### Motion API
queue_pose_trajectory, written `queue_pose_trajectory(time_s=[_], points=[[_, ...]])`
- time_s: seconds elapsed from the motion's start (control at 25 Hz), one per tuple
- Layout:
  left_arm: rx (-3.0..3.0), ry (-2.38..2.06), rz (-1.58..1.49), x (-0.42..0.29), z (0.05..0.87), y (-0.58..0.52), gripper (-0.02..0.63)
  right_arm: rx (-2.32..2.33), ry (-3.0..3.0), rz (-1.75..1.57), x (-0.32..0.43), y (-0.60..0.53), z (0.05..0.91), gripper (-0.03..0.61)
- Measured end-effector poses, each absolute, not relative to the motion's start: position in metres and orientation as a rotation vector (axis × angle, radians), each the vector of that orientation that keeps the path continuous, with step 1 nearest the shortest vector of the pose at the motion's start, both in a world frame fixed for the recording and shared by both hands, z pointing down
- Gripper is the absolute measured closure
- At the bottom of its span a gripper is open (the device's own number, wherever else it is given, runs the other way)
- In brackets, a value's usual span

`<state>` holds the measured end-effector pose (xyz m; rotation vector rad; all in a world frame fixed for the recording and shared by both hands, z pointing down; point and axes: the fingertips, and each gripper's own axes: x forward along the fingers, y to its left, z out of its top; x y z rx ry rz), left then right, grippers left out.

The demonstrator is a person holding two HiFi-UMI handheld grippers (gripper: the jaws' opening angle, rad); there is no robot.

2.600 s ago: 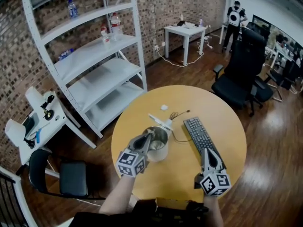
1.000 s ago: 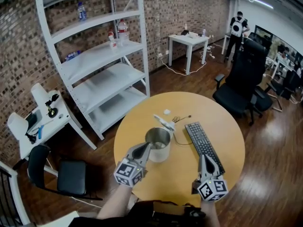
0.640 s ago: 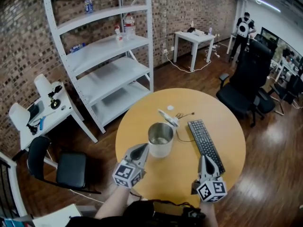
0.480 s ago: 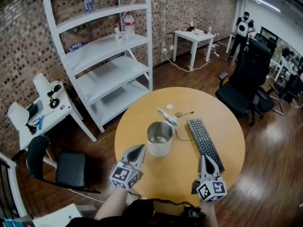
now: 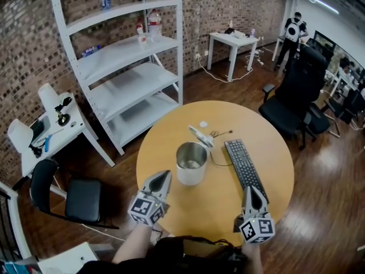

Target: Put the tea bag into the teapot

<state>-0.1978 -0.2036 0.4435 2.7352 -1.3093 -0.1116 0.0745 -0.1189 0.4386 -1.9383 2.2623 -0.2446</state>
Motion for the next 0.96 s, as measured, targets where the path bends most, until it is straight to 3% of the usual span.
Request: queue_pose_trajectory(time_s=[0.96], points=[[2.704,-1.224,-0.083,-0.186,0.45,-0.206,0.604,-1.91,2.285,-0.303,0.071,-0.13,0.446,0.578]])
